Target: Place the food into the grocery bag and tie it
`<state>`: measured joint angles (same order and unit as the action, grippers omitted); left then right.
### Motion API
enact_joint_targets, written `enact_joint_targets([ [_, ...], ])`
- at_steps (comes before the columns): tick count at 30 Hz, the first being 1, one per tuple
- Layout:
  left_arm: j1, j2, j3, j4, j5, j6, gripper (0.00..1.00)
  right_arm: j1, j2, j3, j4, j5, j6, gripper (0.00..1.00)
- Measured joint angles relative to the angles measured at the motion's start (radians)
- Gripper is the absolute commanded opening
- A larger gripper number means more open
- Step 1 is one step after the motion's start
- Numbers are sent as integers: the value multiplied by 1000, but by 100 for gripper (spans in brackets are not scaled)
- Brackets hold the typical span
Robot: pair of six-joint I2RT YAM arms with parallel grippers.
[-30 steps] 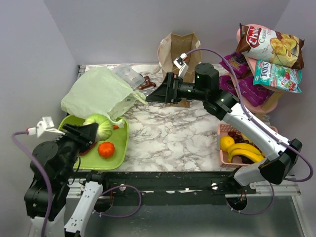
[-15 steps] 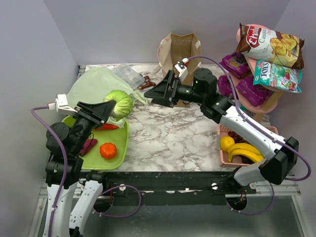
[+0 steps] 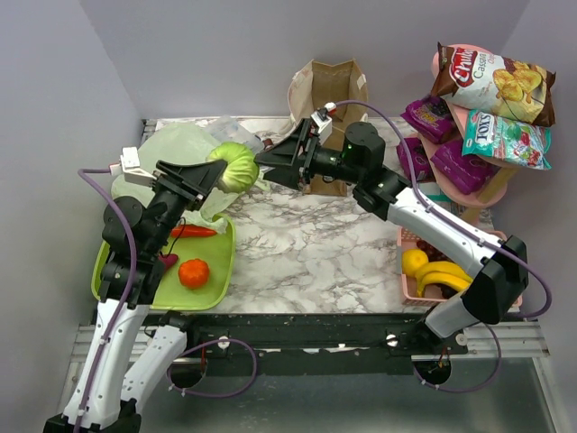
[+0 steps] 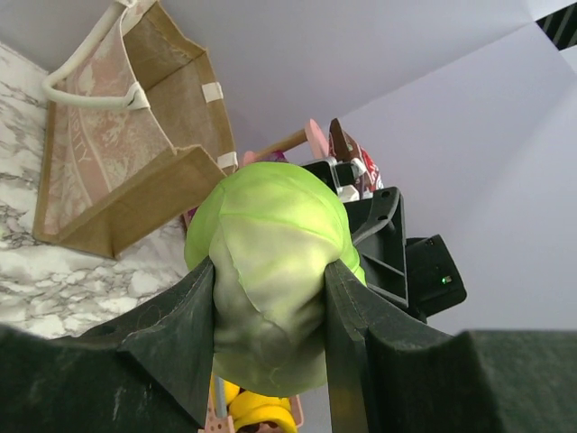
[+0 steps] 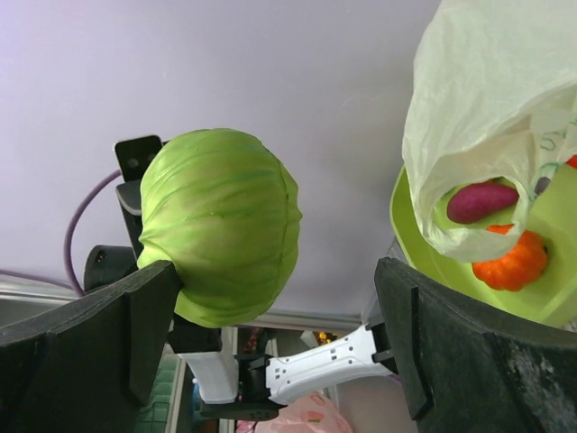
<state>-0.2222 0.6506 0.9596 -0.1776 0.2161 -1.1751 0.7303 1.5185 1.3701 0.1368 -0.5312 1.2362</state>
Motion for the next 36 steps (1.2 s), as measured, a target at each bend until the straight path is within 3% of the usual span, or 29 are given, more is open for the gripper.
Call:
enact_joint_targets([
  [10,-74,34,0,94,-82,-21,24,-5,22,4,131,-14,77,100],
  [25,-113,55,-93,238,-97,-64,26,-7,30,-4,248,-34,142,94],
  [30,-113,55,-102,266,-97,-69,26,-8,30,-7,265,-34,144,75],
  [34,-116,55,-111,290,-97,-72,28,-10,30,-21,274,-34,150,68],
  [36,-120,55,-127,309,-99,-72,29,-11,30,-26,275,-34,151,58],
])
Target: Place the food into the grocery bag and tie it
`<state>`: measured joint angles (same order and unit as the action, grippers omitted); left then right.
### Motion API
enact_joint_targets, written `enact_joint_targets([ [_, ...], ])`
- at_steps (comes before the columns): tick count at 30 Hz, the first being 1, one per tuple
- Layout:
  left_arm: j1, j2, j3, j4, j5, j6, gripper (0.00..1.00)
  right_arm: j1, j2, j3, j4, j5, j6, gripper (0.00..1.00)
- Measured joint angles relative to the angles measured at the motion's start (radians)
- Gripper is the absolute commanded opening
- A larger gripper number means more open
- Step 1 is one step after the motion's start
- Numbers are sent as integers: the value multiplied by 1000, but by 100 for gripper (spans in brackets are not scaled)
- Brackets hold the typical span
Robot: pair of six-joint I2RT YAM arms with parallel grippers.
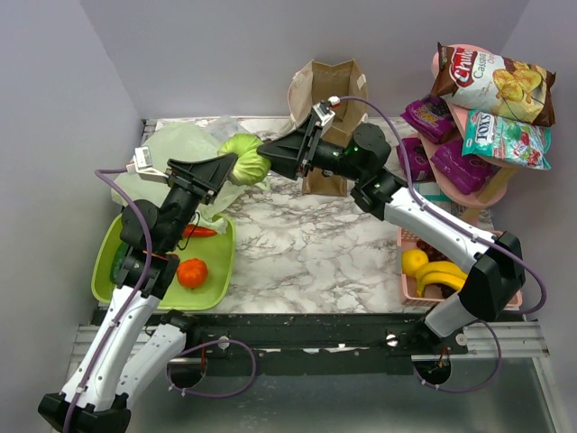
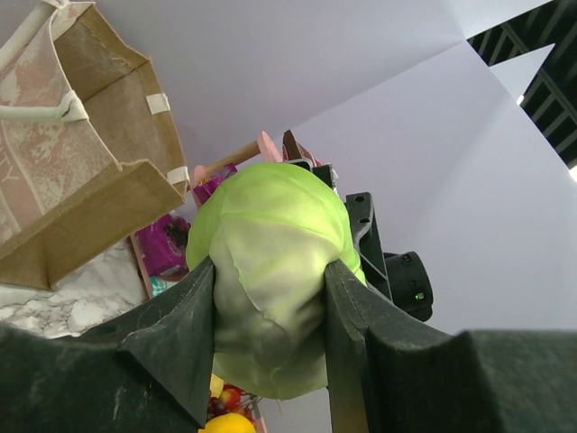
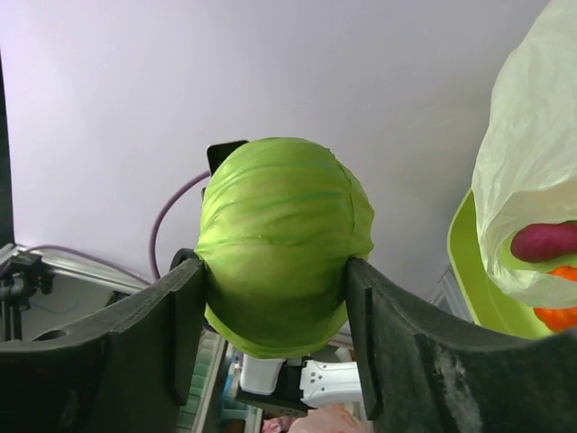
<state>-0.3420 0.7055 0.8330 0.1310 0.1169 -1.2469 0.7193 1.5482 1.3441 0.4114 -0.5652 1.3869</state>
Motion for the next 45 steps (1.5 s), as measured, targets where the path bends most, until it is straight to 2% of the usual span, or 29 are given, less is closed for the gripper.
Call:
enact_joint_targets([
  [3,-2,3,-9,10,-1,0,34,-2,0,-5,-3,0,-9,36],
  [5,-6,9,-9,18,-1,3,44,-3,0,-5,-7,0,-17,25],
  [8,-7,15,-8,14,0,14,75,-4,0,-5,-19,2,-32,17],
  [10,-7,20,6,-13,0,35,88,-6,0,-5,-35,3,-44,13],
  [13,-10,27,51,-82,3,84,99,-4,0,-4,-61,0,-65,12],
  [16,-16,43,122,-206,4,171,99,6,-2,1,-110,2,-108,12],
  [20,-16,50,220,-389,-19,305,99,11,-13,45,-257,47,-212,9],
  [25,-18,116,405,-642,-124,496,98,13,-57,64,-452,168,-346,8],
  [32,-21,295,539,-936,-282,732,87,12,-61,57,-615,261,-453,8],
  [37,-65,461,578,-1047,-381,885,87,12,-61,43,-702,302,-514,8],
  [45,-128,607,625,-1092,-556,1071,82,12,-107,-59,-797,364,-566,7],
])
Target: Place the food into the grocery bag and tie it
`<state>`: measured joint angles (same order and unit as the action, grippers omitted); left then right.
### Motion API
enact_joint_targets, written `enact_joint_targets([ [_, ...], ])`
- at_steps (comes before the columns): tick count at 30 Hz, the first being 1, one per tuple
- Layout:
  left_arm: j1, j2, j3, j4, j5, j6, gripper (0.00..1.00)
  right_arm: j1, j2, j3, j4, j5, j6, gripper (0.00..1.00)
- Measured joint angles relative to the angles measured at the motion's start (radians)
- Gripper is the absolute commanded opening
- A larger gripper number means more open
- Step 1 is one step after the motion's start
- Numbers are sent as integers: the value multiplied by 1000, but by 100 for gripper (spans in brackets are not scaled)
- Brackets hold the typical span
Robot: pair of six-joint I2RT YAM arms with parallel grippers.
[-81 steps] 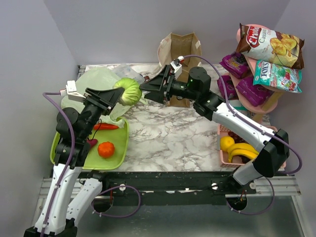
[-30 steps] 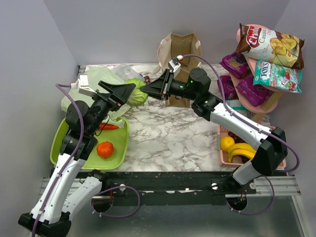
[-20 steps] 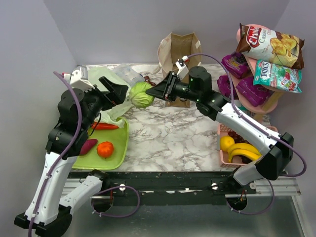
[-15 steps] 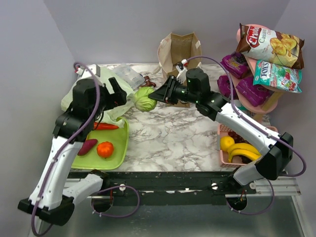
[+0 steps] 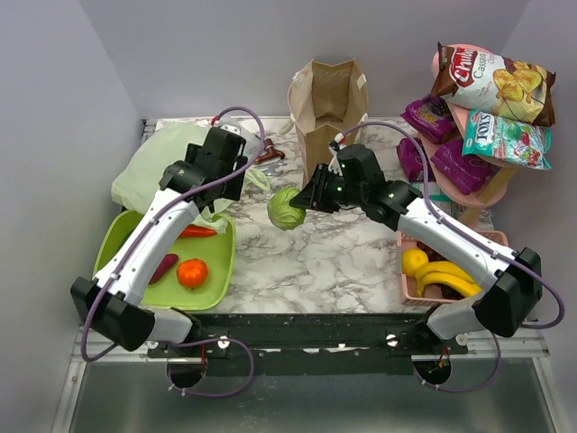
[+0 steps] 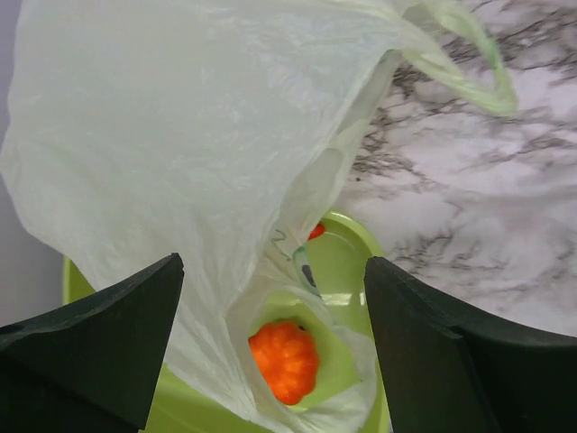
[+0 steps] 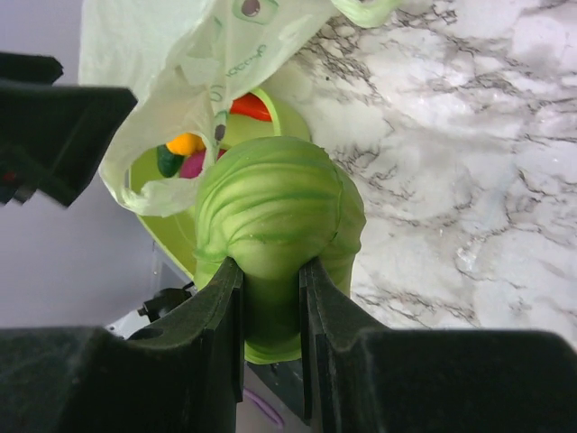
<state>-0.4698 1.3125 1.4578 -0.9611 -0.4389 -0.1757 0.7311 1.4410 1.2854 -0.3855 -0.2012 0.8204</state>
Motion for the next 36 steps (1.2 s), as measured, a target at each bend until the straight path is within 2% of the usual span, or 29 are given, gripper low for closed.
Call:
enact_joint_targets([
  [7,-15,146,-32,-4,-155,57,74,0,-26,-34,-20,1,-10,7],
  [13,-17,205,-42,-3,-236,69,63,0,-26,-34,-20,-3,-11,7],
  [18,-17,270,-42,-5,-305,68,59,0,-26,-34,-21,-3,-23,7],
  [21,-17,301,-42,-6,-338,63,46,0,-27,-34,-22,-3,-29,7],
  [26,-17,315,-43,-8,-371,54,3,0,-27,-34,-26,-3,-35,7],
  [27,-17,317,-43,-9,-377,53,0,0,-27,-34,-28,-3,-35,7],
  [31,-17,329,-35,-25,-387,45,0,0,-28,-34,-29,-3,-37,7],
  [36,-27,347,67,-96,-369,19,0,0,-28,-34,-32,-1,-40,7],
])
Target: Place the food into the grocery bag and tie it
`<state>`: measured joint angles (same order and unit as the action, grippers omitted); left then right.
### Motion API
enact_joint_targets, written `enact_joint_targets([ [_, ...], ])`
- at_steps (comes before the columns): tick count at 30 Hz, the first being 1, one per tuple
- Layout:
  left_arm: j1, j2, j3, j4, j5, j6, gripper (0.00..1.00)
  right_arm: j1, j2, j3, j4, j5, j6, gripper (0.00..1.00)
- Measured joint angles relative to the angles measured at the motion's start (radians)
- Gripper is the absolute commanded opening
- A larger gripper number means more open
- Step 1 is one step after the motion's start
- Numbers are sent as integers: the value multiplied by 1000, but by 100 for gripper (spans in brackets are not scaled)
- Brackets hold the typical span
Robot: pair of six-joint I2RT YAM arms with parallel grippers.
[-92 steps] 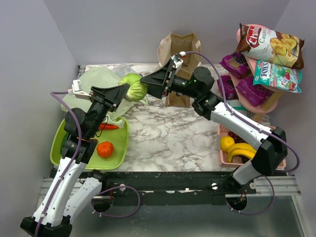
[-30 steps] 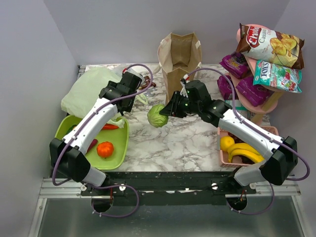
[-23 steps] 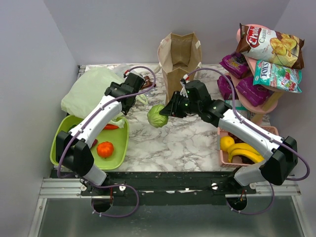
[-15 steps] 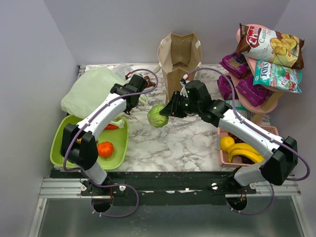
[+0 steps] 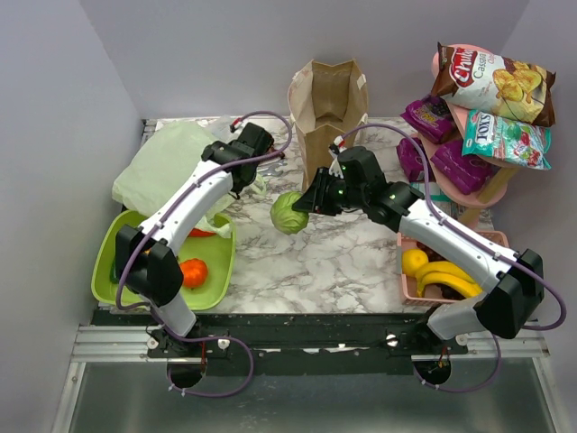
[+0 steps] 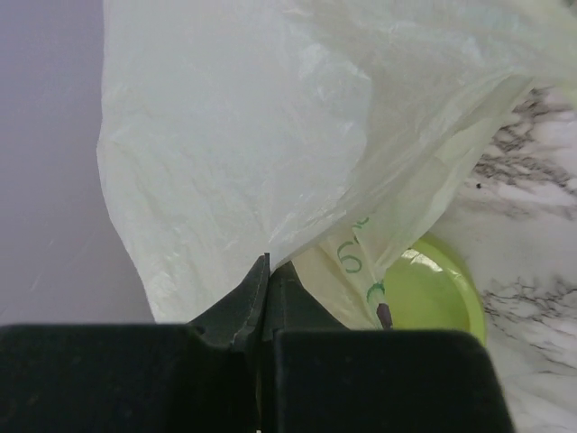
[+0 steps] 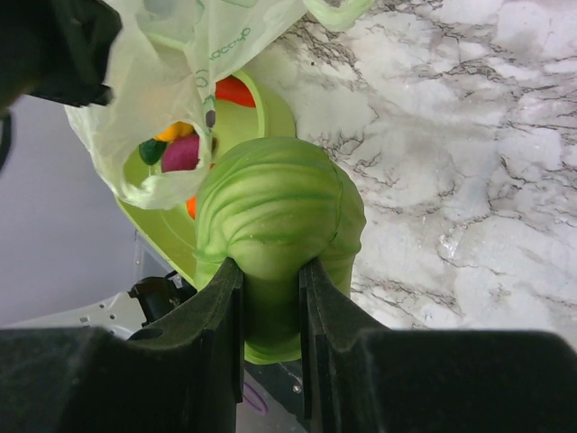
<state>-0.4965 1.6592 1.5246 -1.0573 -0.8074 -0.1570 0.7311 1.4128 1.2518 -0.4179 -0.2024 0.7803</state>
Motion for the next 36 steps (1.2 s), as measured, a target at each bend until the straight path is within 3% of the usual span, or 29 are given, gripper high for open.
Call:
enact_joint_targets([
  [17,-29,-1,509,-223,304,-104,0,0,44,210,-29,3,-13,7],
  [30,-30,-62,549,-224,663,-135,0,0,79,316,-50,22,-32,7],
  [36,-31,-116,463,-166,738,-136,0,0,80,343,-49,28,-44,7],
])
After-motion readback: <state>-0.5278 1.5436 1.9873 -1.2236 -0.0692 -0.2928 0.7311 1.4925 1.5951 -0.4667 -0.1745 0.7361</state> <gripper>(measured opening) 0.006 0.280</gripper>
